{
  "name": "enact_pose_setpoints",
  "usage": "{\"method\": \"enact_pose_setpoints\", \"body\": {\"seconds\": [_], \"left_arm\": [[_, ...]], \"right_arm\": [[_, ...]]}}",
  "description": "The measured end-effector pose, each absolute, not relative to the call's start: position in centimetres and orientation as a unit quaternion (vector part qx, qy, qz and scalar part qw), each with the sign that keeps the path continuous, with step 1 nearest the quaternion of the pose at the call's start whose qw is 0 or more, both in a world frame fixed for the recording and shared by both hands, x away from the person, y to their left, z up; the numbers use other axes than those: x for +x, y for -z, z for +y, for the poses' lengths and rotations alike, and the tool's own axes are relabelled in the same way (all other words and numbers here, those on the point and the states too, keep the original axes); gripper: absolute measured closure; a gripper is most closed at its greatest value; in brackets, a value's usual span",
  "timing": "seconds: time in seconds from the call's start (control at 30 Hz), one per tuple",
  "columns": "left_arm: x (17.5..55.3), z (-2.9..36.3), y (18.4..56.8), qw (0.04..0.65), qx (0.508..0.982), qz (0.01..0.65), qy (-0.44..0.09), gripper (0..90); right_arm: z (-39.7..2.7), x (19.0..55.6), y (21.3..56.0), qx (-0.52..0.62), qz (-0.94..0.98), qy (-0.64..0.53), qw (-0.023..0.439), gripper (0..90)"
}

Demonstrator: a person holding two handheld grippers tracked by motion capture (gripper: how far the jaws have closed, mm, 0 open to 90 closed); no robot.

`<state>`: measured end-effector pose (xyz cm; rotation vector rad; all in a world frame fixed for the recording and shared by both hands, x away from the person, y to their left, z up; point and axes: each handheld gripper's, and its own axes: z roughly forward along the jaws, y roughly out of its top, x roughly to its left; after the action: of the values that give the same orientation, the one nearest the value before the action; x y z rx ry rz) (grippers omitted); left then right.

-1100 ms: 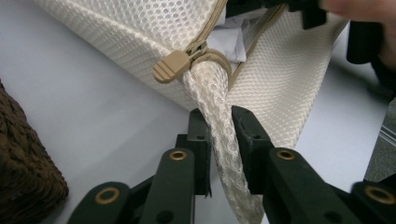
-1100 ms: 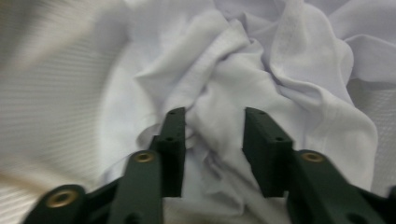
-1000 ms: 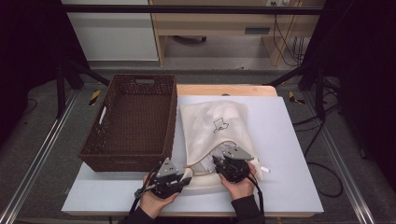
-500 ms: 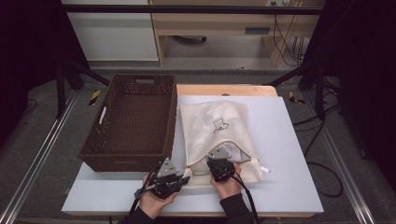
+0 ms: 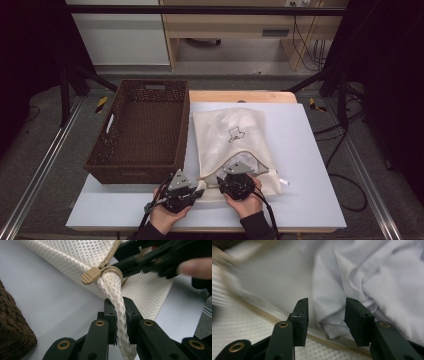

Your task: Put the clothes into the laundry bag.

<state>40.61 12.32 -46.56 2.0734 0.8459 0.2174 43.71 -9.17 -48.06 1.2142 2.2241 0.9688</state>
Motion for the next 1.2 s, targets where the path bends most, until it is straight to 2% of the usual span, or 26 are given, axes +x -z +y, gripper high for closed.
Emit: {"method": "enact_pose_setpoints", "body": {"seconds": [0.07, 0.1, 0.13, 0.17, 0.4, 0.47, 0.6, 0.7, 0.8, 0.93, 1.13, 1.2], "left_arm": [[40.6, 12.4, 46.5, 0.431, 0.831, 0.339, -0.088, 82.9], [40.6, 12.4, 46.5, 0.431, 0.832, 0.339, -0.087, 83.1], [40.6, 12.4, 46.5, 0.43, 0.832, 0.339, -0.088, 83.2], [40.6, 12.4, 46.5, 0.43, 0.832, 0.339, -0.088, 83.4], [40.7, 12.2, 46.9, 0.425, 0.835, 0.339, -0.086, 83.5], [40.7, 12.3, 46.9, 0.425, 0.835, 0.339, -0.086, 83.0], [40.7, 12.2, 46.9, 0.431, 0.833, 0.337, -0.085, 81.5], [40.6, 12.2, 46.8, 0.432, 0.833, 0.336, -0.085, 80.7], [40.6, 12.2, 46.8, 0.433, 0.832, 0.336, -0.086, 80.6], [40.6, 12.2, 46.7, 0.431, 0.833, 0.337, -0.086, 81.6], [40.6, 12.2, 46.8, 0.427, 0.835, 0.337, -0.083, 82.9], [40.6, 12.1, 46.8, 0.426, 0.836, 0.336, -0.083, 82.8]], "right_arm": [[-9.3, 44.1, 48.4, 0.442, 0.797, -0.343, 0.228, 70.0], [-9.5, 44.3, 48.2, 0.454, 0.79, -0.347, 0.22, 78.2], [-9.7, 44.5, 48.2, 0.46, 0.785, -0.348, 0.225, 83.8], [-9.8, 44.8, 48.1, 0.462, 0.782, -0.344, 0.24, 85.7], [-10.4, 46.5, 48.7, 0.484, 0.755, -0.337, 0.288, 85.8], [-10.4, 46.3, 48.6, 0.471, 0.762, -0.337, 0.289, 80.9], [-10.9, 44.9, 47.9, 0.459, 0.767, -0.369, 0.256, 62.7], [-10.9, 44.2, 47.6, 0.455, 0.776, -0.365, 0.241, 59.2], [-10.9, 43.8, 47.8, 0.459, 0.783, -0.353, 0.225, 66.8], [-11.0, 44.1, 48.1, 0.464, 0.785, -0.344, 0.225, 87.7], [-11.7, 45.9, 48.4, 0.483, 0.764, -0.311, 0.293, 89.7], [-11.9, 46.1, 48.5, 0.49, 0.76, -0.311, 0.294, 89.3]]}}
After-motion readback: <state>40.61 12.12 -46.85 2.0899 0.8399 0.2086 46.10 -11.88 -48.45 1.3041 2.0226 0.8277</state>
